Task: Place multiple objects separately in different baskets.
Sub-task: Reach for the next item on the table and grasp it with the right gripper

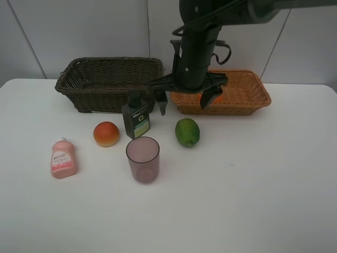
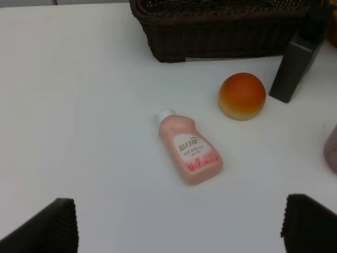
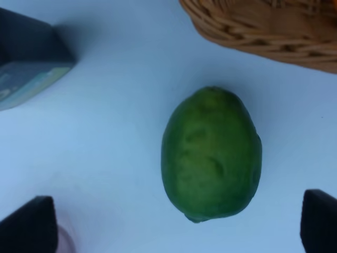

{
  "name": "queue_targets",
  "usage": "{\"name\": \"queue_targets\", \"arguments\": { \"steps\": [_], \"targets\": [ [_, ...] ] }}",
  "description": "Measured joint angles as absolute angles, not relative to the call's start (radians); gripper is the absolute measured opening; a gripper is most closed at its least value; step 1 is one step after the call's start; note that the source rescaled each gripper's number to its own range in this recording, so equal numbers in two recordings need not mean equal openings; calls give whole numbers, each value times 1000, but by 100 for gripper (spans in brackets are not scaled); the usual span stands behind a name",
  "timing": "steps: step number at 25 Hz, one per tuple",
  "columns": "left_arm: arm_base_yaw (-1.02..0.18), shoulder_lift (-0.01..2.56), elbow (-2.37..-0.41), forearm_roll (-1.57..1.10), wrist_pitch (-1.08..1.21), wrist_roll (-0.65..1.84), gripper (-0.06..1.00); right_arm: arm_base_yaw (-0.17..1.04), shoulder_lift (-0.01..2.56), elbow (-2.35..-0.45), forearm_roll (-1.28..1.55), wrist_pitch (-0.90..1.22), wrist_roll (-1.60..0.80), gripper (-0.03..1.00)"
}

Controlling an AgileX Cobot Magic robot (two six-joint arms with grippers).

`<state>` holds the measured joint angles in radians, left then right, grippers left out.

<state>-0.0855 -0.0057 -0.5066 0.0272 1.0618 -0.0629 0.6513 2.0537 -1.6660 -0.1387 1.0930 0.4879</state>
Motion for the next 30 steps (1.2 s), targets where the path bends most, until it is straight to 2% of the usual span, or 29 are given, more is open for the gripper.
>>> {"name": "queue_targets", "arguments": {
  "steps": [17,30],
  "targets": [
    [-86,-6,-507,27,1062,-63,100,651,2051,-1460,-277,886,693,100],
    [-86,-6,-507,27,1062,-63,100,651,2051,-1319,-356,626,804,100]
  ]
}}
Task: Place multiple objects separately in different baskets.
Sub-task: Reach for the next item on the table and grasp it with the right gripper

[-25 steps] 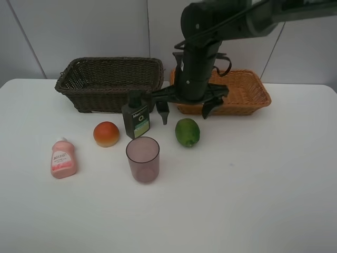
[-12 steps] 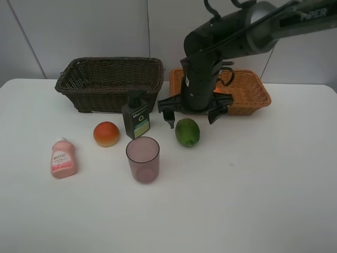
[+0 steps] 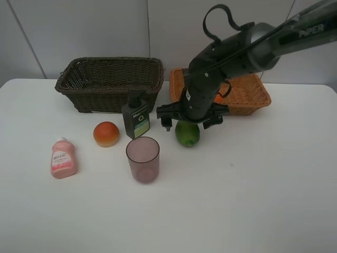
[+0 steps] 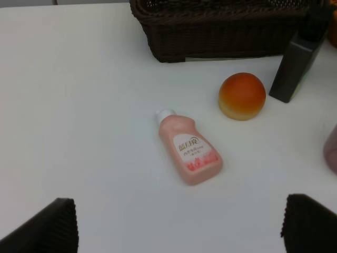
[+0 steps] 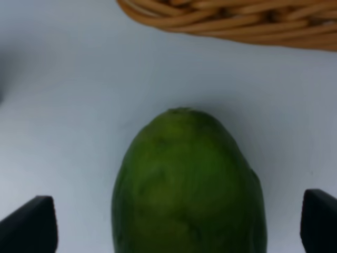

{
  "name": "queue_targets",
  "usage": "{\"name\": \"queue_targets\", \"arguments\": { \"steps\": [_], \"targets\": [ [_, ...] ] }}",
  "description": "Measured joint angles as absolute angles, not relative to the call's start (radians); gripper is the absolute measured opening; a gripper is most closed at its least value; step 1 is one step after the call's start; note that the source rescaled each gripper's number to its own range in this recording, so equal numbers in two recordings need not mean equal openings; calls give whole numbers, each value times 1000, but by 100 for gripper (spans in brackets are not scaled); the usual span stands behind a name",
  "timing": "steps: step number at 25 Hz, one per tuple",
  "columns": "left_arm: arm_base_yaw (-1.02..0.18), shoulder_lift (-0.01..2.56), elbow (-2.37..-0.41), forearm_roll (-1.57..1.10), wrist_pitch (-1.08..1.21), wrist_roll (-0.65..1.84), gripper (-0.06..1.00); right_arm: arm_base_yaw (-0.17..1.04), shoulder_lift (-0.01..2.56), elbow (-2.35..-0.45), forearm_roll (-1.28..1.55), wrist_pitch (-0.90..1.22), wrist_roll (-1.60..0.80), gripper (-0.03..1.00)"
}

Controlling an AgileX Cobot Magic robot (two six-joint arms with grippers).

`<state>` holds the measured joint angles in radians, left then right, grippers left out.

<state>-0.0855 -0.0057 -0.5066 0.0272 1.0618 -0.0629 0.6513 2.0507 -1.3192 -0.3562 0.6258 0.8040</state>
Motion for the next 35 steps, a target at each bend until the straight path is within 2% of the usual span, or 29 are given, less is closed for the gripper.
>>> {"name": "queue_targets", "arguments": {
  "steps": [24,26,28,31,32,35],
  "targets": [
    [-86,-6,-507,27,1062,-63,100,650,2115,-1290,-448,499,850,99],
    [-86,-6,-507,27,1062,-63,100,650,2115,-1290,-451,497,850,88],
    [-86,-6,-507,27,1062,-63,100,650,2119,-1290,-450,497,850,69],
    [-86,-6,-507,27,1062,-63,100,650,2127,-1290,-450,505,850,24],
    [-86,-6,-507,27,1062,-63,100,650,2134,-1290,-450,509,850,2],
    [-86,-6,-507,27,1062,-63,100,650,2137,-1290,-452,515,851,0]
  ]
}}
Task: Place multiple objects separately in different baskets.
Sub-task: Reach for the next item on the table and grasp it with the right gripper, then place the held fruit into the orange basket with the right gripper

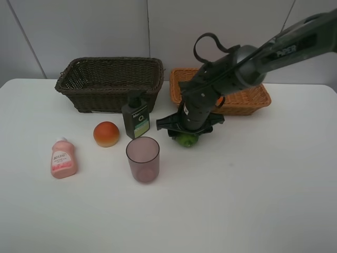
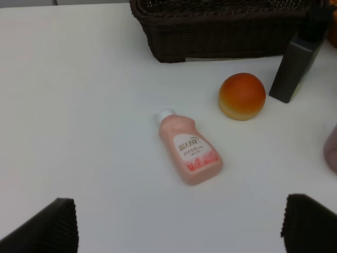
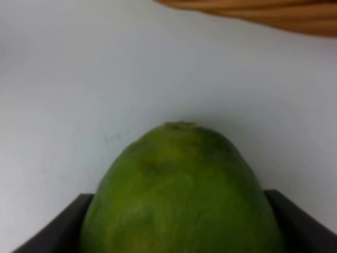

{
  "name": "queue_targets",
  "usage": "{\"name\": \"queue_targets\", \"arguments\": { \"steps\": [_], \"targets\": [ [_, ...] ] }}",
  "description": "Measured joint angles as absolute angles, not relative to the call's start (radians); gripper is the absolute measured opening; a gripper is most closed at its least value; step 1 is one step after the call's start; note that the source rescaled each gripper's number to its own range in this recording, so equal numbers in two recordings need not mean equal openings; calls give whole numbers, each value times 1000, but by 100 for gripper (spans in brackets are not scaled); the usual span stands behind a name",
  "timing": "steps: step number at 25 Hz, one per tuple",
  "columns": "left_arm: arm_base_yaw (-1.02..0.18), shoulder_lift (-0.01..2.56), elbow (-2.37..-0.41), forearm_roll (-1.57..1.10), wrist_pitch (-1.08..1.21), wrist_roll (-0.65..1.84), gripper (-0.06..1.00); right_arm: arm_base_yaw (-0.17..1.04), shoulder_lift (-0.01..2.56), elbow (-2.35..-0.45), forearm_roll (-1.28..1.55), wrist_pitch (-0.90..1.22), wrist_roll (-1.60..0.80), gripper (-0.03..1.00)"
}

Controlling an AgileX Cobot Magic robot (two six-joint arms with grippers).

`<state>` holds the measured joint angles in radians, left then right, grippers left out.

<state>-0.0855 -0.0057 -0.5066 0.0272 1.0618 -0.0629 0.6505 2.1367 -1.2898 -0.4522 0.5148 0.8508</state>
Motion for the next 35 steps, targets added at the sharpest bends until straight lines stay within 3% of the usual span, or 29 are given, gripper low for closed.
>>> {"name": "queue_targets", "arguments": {
  "steps": [26,35],
  "targets": [
    [-86,-6,-507,27,1062,-63,100,650,2137,-1290,-452,520,849,0],
    [-86,-6,-507,27,1062,-63,100,650,2061,-1290,-416,681,687,0]
  ]
}}
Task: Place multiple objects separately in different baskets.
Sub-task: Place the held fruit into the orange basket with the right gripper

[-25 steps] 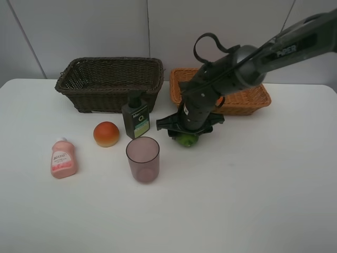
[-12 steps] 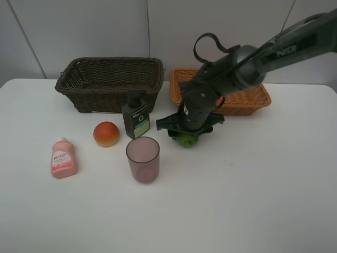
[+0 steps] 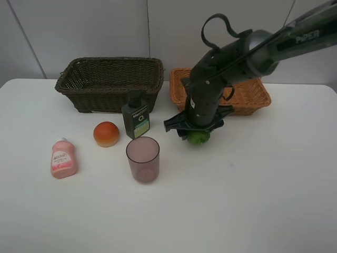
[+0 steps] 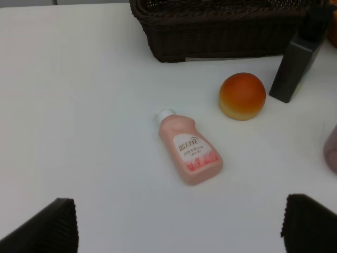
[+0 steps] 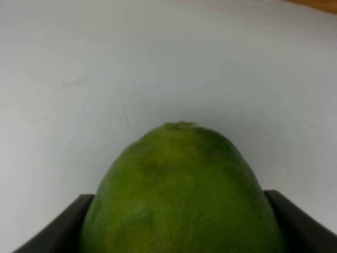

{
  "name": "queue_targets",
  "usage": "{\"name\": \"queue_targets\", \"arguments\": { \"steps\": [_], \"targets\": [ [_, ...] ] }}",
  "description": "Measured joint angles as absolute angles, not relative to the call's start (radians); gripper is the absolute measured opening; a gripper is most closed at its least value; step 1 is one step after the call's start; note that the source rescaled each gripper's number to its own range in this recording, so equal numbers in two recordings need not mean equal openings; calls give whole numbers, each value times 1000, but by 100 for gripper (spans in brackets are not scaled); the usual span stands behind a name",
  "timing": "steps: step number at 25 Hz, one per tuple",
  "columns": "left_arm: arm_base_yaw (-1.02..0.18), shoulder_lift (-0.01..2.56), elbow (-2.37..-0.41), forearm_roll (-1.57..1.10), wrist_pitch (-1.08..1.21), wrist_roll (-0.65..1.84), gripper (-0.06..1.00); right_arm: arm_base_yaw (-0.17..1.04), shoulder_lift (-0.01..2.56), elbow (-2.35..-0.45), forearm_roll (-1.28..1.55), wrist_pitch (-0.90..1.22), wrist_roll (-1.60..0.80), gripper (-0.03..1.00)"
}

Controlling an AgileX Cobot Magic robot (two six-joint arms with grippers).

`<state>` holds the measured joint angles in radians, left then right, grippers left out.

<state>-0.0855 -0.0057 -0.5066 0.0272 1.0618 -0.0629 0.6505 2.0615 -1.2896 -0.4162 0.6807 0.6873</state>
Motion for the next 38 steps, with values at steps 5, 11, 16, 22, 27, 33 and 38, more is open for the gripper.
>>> {"name": "queue_targets", "arguments": {
  "steps": [5,11,16,22,27,33,38],
  "targets": [
    [-86,-6,-507,27,1062,-63,100,650,2021,-1335,-338,830,529,0],
    [-86,-6,-507,27,1062,-63,100,622,2020,-1475,-225,1036,363,0],
    [-86,-6,-507,27,1062,-63,100,576,2020,-1593,-184,1119,322,0],
    [-86,-6,-507,27,1062,-63,100,509,2042,-1738,-183,1167,317,0],
    [-86,-6,-507,27,1062,-63,100,455,2105,-1863,-183,1178,282,0],
    [-86,-6,-507,27,1062,-63,100,362,2141,-1893,-192,1080,253,0],
    [-86,-6,-507,27,1062,-63,100,295,2171,-1871,-210,960,250,0]
  ]
}}
